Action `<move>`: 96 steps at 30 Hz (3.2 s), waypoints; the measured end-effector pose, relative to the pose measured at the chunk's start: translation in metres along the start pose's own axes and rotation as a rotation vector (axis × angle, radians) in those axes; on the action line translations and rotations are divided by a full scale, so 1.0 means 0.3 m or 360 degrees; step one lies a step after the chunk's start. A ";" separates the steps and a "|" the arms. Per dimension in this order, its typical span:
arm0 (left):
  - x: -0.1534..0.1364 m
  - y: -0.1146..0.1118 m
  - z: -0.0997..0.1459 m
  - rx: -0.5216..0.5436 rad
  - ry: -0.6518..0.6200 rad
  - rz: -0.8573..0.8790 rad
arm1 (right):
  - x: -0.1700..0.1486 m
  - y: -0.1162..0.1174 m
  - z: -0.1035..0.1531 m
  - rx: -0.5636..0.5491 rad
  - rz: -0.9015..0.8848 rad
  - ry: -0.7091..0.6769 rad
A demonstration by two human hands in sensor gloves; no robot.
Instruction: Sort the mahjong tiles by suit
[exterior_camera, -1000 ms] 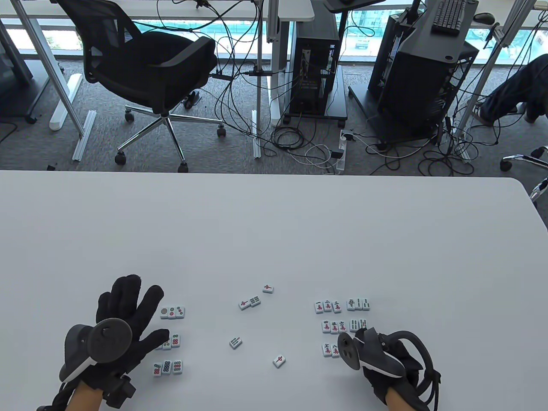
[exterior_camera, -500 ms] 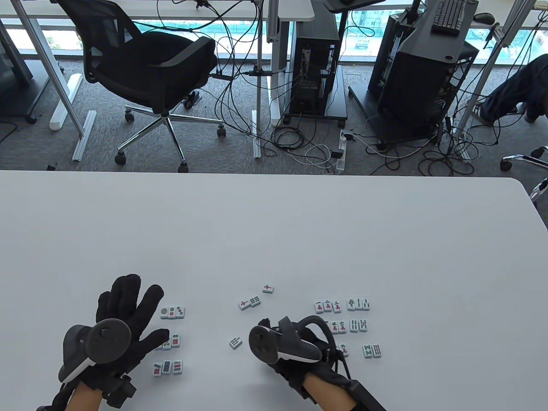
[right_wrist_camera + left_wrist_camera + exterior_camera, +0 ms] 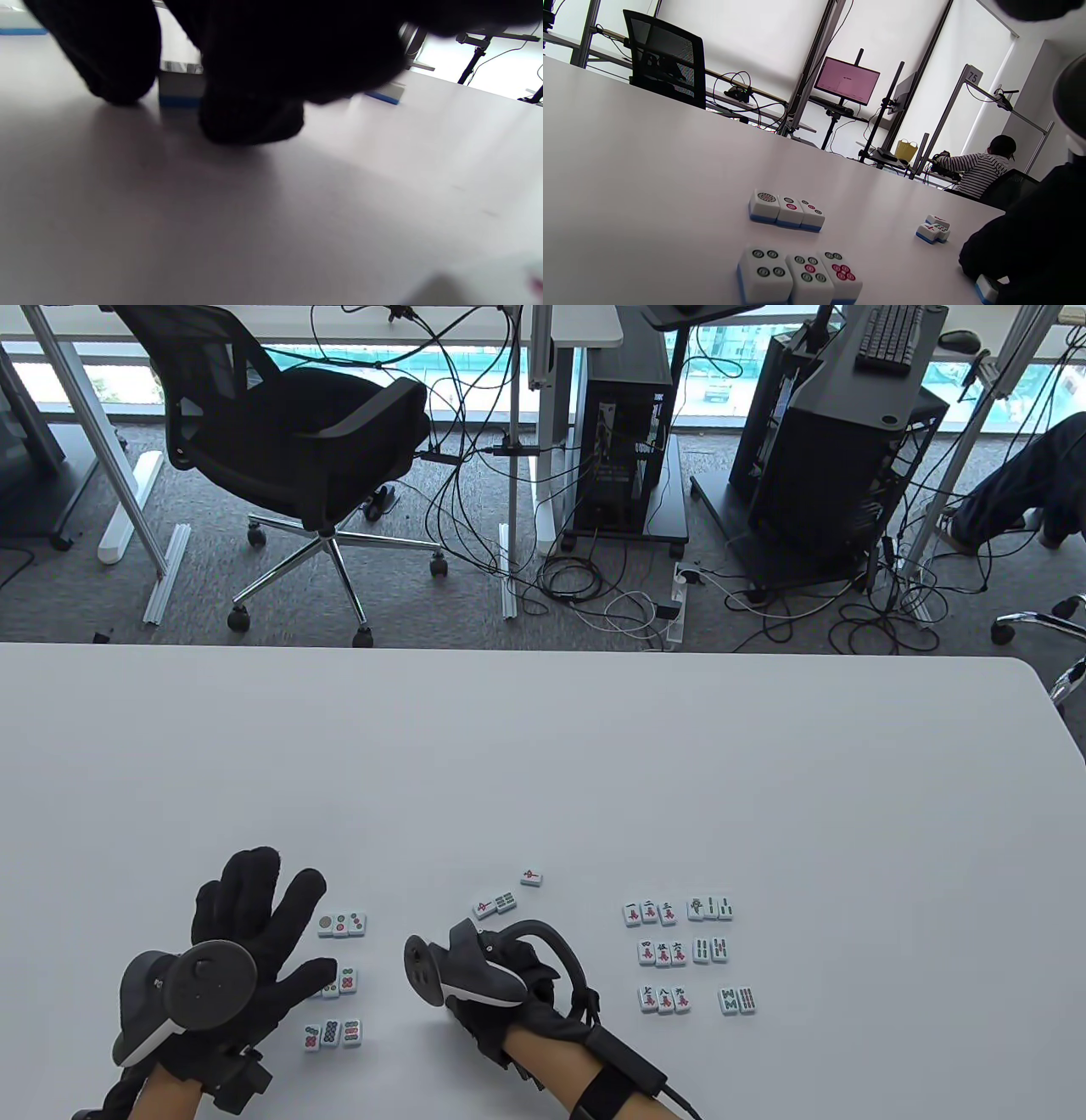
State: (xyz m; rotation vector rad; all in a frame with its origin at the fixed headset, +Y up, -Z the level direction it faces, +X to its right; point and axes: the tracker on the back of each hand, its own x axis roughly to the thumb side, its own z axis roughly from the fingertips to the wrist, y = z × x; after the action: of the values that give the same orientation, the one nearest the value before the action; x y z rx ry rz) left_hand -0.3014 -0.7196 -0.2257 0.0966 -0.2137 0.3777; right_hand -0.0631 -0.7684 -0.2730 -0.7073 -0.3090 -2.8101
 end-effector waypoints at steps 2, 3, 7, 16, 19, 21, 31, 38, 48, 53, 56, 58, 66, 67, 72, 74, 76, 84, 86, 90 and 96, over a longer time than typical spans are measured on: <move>0.000 0.001 0.001 0.0006 -0.0002 0.0002 | 0.002 0.000 0.000 0.0026 -0.0025 -0.0020; 0.000 0.001 0.001 0.0007 -0.0002 0.0004 | 0.000 0.000 -0.001 0.0031 -0.0042 -0.0025; 0.002 0.002 0.002 0.0005 -0.0006 -0.0004 | -0.023 -0.001 0.007 -0.0027 -0.0106 -0.0090; 0.004 0.007 0.004 0.0009 -0.0001 0.0003 | -0.243 -0.100 0.184 -0.0392 -0.0073 -0.0091; 0.005 0.006 0.004 0.0003 0.0004 -0.0007 | -0.390 -0.113 0.263 -0.0422 -0.0068 -0.0009; 0.004 0.004 0.003 -0.0005 0.0008 -0.0016 | -0.478 -0.100 0.302 -0.0394 -0.0050 0.0052; -0.001 -0.007 0.000 -0.0039 0.0037 -0.0051 | -0.700 0.118 0.423 -0.0107 -0.0024 0.0263; -0.007 -0.018 -0.004 -0.0071 0.0057 -0.0065 | -0.691 0.182 0.433 -0.0099 0.0051 0.0243; -0.004 -0.015 -0.006 -0.0080 0.0070 -0.0059 | -0.677 0.211 0.418 -0.0050 0.0139 0.0269; -0.004 -0.015 -0.006 -0.0080 0.0070 -0.0058 | -0.671 0.199 0.418 0.0021 0.0158 0.0293; -0.005 -0.015 -0.006 -0.0079 0.0069 -0.0058 | -0.671 0.162 0.419 0.0009 0.0113 0.0308; -0.007 -0.016 -0.007 -0.0073 0.0066 -0.0051 | -0.664 0.125 0.414 -0.0017 0.0053 0.0288; -0.006 -0.010 -0.006 -0.0056 0.0052 -0.0038 | -0.547 -0.027 0.280 -0.0280 -0.0173 0.0233; -0.005 -0.009 -0.006 -0.0051 0.0048 -0.0037 | -0.518 -0.040 0.246 -0.0276 -0.0187 0.0218; -0.004 -0.005 -0.004 -0.0034 0.0031 -0.0020 | -0.398 -0.073 0.103 -0.0307 -0.0206 0.0216; -0.004 -0.003 -0.003 -0.0027 0.0026 -0.0012 | -0.361 -0.076 0.045 -0.0293 -0.0209 0.0256; -0.003 -0.001 -0.002 -0.0019 0.0018 -0.0004 | -0.323 -0.072 -0.024 -0.0278 -0.0232 0.0323; -0.004 0.012 0.004 0.0018 -0.0001 0.0037 | -0.270 -0.047 -0.168 -0.0161 -0.0143 0.0601; -0.005 0.014 0.005 0.0022 -0.0002 0.0045 | -0.265 -0.035 -0.176 -0.0118 -0.0095 0.0606; -0.006 0.015 0.006 0.0029 -0.0004 0.0054 | -0.271 -0.034 -0.160 -0.0092 -0.0046 0.0570; -0.004 0.015 0.006 0.0027 -0.0009 0.0048 | -0.300 -0.042 -0.115 -0.0048 -0.0017 0.0526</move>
State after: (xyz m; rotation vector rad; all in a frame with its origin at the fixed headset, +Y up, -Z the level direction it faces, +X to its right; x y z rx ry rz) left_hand -0.3046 -0.7160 -0.2241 0.1115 -0.2179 0.4091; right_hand -0.0046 -0.7502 -0.3483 -0.2380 -0.2106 -2.8822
